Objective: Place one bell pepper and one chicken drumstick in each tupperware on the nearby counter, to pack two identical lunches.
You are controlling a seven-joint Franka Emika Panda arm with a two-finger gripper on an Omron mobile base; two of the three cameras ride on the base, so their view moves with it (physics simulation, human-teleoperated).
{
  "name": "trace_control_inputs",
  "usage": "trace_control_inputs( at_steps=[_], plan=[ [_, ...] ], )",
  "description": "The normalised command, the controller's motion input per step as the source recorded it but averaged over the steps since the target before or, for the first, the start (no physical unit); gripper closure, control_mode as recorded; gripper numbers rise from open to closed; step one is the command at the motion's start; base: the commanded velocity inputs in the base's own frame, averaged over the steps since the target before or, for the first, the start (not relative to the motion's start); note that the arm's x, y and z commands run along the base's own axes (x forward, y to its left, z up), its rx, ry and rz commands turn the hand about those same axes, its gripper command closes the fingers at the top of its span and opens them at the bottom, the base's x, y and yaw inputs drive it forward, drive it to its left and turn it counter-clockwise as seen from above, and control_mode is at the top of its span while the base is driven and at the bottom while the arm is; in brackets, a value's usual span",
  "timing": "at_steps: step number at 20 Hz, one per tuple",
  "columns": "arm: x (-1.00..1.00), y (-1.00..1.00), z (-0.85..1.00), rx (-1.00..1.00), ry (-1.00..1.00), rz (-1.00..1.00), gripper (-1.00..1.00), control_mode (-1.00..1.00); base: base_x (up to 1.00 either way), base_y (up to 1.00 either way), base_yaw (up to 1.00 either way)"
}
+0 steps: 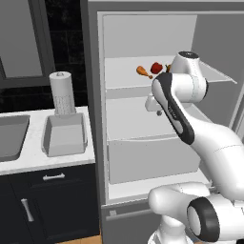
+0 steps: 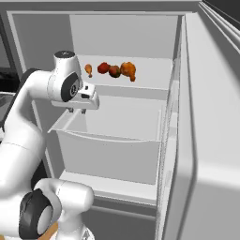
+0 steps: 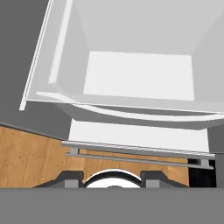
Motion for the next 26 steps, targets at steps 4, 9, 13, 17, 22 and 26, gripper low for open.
trace_control_inputs(
  at_steps=[4,9,13,17,22,26],
  plan=[
    [-0.41,0.0,0.0,0.0,-0.01,0.0,-1.0,-1.0,0.0,0.0,0.0],
    [-0.71,-0.04,0.02,0.0,-0.15,0.0,-1.0,-1.0,0.0,0.0,0.0],
    [-0.11,-0.09,0.49,0.01,-0.24,0.0,-1.0,-1.0,0.0,0.0,0.0],
    [0.0,-0.19,0.68,0.0,-0.39,0.0,-1.0,-1.0,0.0,0.0,0.0],
    [0.11,-0.2,0.49,0.0,-0.21,-0.03,-1.0,-1.0,0.0,0.0,0.0],
    [0.29,-0.24,0.49,0.0,-0.06,-0.05,-1.0,-1.0,0.0,0.0,0.0]
  ],
)
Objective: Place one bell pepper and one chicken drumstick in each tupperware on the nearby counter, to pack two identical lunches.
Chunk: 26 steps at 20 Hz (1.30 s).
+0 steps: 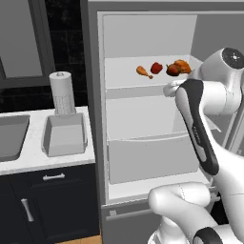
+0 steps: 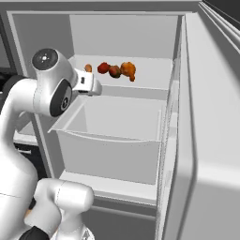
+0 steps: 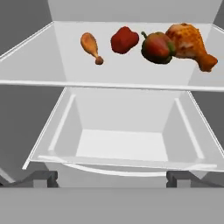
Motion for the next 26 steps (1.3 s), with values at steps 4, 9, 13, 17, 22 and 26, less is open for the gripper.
trace_control_inputs(
  at_steps=[4,9,13,17,22,26],
  plan=[
    [0.35,-0.36,0.41,0.0,0.0,0.0,-1.0,-1.0,0.0,0.0,0.0],
    [0.44,-0.2,0.3,0.0,-0.01,0.0,-1.0,-1.0,0.0,0.0,0.0],
    [0.41,-0.16,0.08,0.0,-0.03,0.0,-1.0,-1.0,0.0,0.0,0.0],
    [0.43,-0.22,0.0,0.0,-0.02,0.0,-1.0,-1.0,0.0,0.0,0.0],
    [0.67,-0.21,-0.1,0.0,0.01,0.01,-1.0,-1.0,0.0,0.0,0.0],
    [0.77,0.0,-0.27,-0.04,0.08,0.01,-1.0,-1.0,0.0,0.0,0.0]
  ],
)
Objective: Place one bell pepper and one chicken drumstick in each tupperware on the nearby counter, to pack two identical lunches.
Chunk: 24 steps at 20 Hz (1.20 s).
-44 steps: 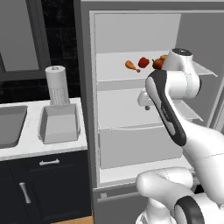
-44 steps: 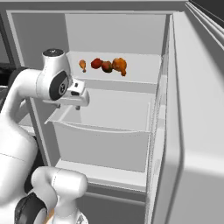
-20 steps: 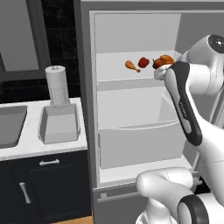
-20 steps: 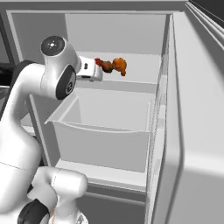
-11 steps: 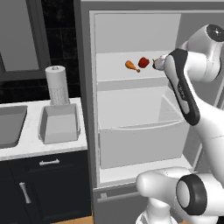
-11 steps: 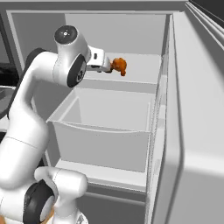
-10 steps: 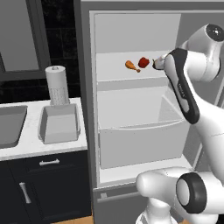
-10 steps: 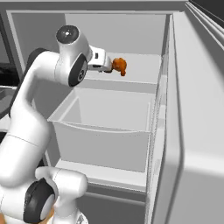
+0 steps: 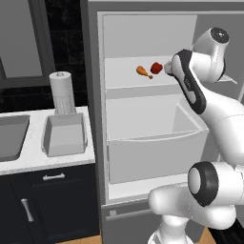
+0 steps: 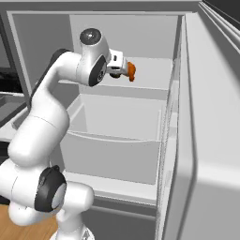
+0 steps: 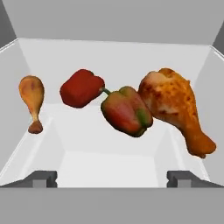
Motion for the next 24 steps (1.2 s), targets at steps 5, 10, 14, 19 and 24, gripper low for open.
trace_control_inputs(
  at_steps=[5,10,14,19,24],
  plan=[
    [0.59,0.0,-0.25,-0.01,0.01,0.0,-1.0,-1.0,0.0,0.0,0.0],
    [0.58,0.0,-0.01,0.0,0.09,0.0,-1.0,-1.0,0.0,0.0,0.0],
    [0.48,-0.05,-0.02,0.0,0.0,0.0,-1.0,-1.0,0.0,0.0,0.0],
    [0.22,-0.07,0.0,0.0,0.02,0.0,-1.0,-1.0,0.0,0.0,0.0],
    [0.0,-0.02,-0.11,0.0,0.02,0.0,-1.0,-1.0,0.0,0.0,0.0]
  ],
)
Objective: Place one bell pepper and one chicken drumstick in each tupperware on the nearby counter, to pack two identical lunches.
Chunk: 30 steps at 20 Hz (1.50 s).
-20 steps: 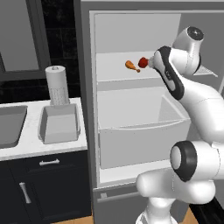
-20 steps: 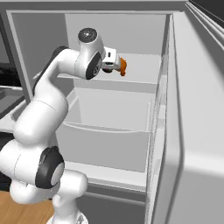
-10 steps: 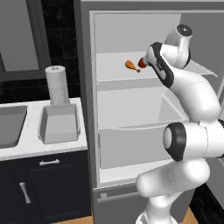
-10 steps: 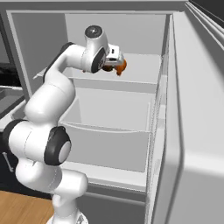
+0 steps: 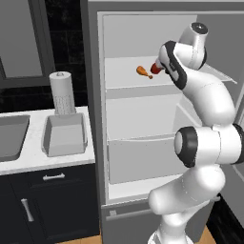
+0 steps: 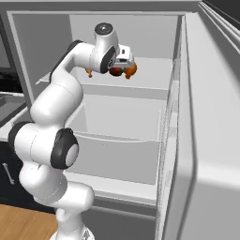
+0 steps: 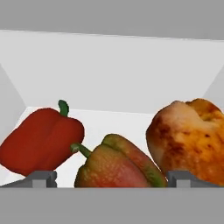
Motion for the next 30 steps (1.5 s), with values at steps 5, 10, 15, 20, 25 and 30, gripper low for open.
trace_control_inputs(
  at_steps=[5,10,15,20,25,30],
  plan=[
    [-0.03,-0.15,-0.28,0.0,0.01,0.0,-1.0,-1.0,0.0,0.0,0.0],
    [0.09,-0.17,-0.41,0.0,0.01,0.01,-1.0,-1.0,0.0,0.0,0.0],
    [0.2,0.0,-0.24,0.0,0.0,0.03,-1.0,-1.0,0.0,0.0,0.0],
    [0.18,0.0,-0.25,0.0,0.0,0.01,-1.0,-1.0,0.0,0.0,0.0],
    [0.05,0.08,-0.17,0.0,0.0,0.0,1.0,-1.0,0.0,0.0,0.0],
    [0.0,0.04,-0.18,0.0,0.0,0.0,1.0,-1.0,0.0,0.0,0.0]
  ],
)
